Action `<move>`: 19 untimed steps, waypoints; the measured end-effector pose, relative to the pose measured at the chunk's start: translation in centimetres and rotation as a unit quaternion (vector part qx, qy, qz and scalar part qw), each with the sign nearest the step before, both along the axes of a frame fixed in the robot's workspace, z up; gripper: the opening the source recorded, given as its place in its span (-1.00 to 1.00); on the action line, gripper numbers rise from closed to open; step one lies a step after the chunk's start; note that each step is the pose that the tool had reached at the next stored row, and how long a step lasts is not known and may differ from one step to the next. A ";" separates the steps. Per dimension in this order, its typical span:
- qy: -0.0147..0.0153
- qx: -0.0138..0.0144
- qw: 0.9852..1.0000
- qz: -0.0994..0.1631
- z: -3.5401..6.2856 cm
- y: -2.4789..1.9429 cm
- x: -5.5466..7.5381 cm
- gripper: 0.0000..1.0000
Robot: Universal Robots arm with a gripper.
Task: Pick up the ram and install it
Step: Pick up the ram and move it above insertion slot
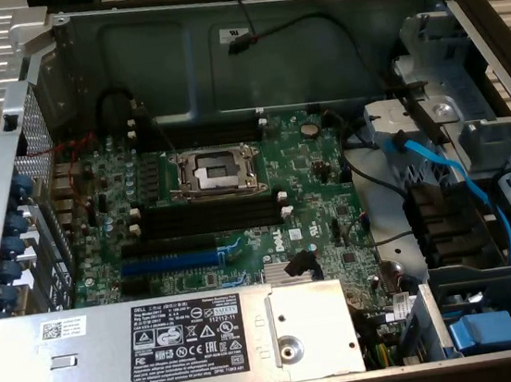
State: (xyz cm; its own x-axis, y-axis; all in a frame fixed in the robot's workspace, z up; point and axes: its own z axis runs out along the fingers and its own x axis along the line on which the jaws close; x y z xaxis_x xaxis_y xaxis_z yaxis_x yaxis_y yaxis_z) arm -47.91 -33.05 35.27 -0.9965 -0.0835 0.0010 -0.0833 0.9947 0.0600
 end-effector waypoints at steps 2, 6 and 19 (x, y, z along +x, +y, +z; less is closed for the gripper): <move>0.000 0.000 1.000 0.000 0.00 0.00 0.0 -0.80; 0.000 0.000 1.000 0.000 0.00 0.00 0.0 -0.80; 0.000 0.000 0.997 0.081 0.00 0.02 0.0 -0.80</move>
